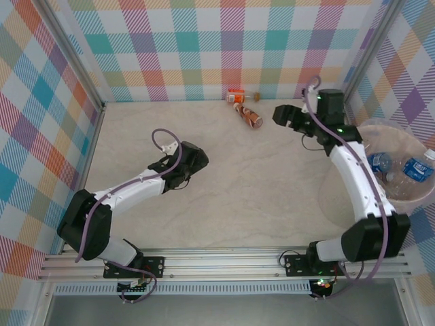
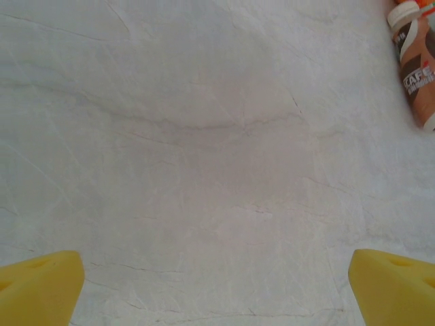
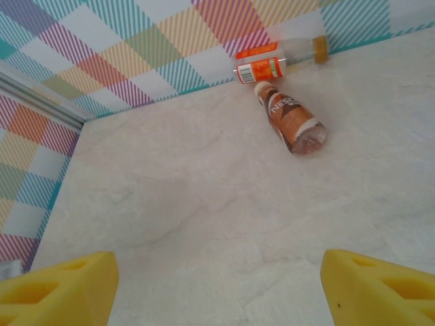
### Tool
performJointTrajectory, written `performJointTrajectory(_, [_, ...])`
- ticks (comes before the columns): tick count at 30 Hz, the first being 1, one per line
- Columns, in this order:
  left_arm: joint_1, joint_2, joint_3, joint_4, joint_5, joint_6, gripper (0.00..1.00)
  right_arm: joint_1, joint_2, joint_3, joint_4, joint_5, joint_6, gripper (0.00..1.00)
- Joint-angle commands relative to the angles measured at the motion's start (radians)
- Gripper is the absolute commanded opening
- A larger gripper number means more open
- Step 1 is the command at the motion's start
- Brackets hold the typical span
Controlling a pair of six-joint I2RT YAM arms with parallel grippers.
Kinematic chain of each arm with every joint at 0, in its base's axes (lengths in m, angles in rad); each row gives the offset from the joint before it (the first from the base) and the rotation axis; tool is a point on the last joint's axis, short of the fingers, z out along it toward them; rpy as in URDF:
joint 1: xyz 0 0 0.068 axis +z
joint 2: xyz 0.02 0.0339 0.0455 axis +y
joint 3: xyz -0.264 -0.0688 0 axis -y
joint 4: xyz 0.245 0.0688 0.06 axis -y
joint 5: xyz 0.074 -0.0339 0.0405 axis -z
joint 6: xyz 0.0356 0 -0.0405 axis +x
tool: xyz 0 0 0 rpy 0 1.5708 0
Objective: Put the plastic bottles in the bin
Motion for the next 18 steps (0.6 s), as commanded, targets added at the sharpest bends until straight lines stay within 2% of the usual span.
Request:
performJointTrajectory(1, [-0.006, -0.02, -0.018, 0.005, -0.048, -0.063, 1.0, 0.047, 0.115, 0.048, 0.145, 0.073, 0.008, 0.81])
performJointTrajectory(5, [-0.006, -0.004, -0.029, 0.048, -0.022, -0.085, 1.0, 0.054, 0.305, 0.137, 0.175, 0.096, -0.032, 0.85])
performJointTrajectory(10, [-0.004, 0.016, -0.004, 0.029, -0.03, -0.067, 1.0, 0.053, 0.525, 0.275, 0.171, 0.066, -0.199, 0.9])
performJointTrajectory(18, [0.017, 0.024, -0.012, 0.019, -0.039, -0.068, 1.0, 0.053, 0.764, 0.495, 0.089, 0.042, -0.426, 1.0])
